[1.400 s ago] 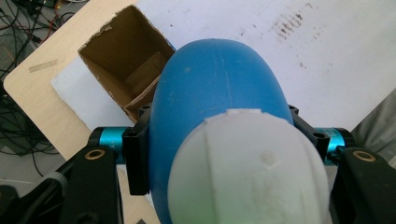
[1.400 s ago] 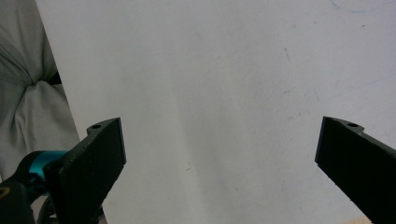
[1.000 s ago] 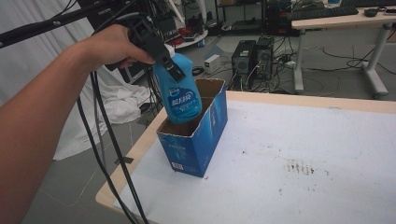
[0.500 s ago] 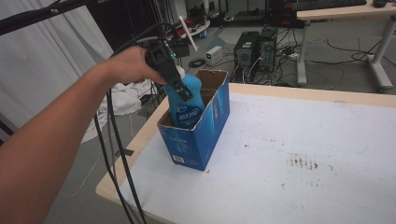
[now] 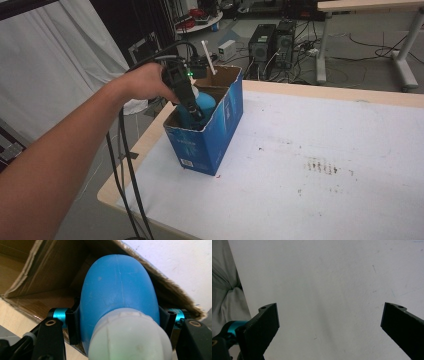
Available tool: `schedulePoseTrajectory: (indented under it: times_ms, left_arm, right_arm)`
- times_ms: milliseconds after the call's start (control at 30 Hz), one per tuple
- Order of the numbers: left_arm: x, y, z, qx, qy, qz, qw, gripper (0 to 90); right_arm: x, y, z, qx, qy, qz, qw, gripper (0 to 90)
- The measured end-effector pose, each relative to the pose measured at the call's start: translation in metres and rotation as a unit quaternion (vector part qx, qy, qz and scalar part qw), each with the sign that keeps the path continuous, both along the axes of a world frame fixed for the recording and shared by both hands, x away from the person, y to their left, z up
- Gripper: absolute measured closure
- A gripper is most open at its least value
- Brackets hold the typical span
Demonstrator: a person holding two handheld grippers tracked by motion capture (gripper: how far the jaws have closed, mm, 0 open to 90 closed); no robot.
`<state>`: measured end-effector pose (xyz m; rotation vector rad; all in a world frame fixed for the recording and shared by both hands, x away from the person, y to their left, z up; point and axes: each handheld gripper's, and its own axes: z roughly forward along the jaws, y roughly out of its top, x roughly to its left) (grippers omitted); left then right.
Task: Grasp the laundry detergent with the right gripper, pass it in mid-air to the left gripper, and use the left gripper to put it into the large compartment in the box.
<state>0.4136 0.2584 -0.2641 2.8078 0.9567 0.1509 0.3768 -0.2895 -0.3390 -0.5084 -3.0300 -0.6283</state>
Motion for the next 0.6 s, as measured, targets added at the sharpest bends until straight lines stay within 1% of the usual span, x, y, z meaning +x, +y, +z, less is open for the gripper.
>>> schedulePoseTrajectory:
  times_ms: [167, 300, 400, 500, 600]
  left_arm:
    - [0.003, 0.0, -0.008, 0.006, 0.003, 0.001, 1.0, 37.8]
    - [0.006, -0.001, -0.012, 0.011, 0.009, -0.002, 0.9999, 37.8]
    - [0.006, -0.001, -0.015, 0.017, 0.013, -0.004, 0.9998, 37.8]
    - [0.007, 0.0, -0.016, 0.012, 0.012, -0.001, 0.9999, 37.7]
    - [0.007, 0.0, -0.017, 0.013, 0.014, -0.001, 0.9998, 37.8]
  right_arm:
    - [0.0, 0.001, -0.005, 0.002, 0.004, 0.002, 1.0, 0.9]
    - [0.0, 0.001, -0.008, 0.001, 0.007, 0.003, 1.0, 0.9]
    - [0.0, 0.001, -0.009, 0.001, 0.009, -0.001, 1.0, 0.9]
    - [0.0, 0.001, -0.009, 0.002, 0.01, 0.0, 0.9999, 0.9]
    - [0.0, 0.001, -0.009, 0.003, 0.01, 0.0, 0.9999, 0.9]
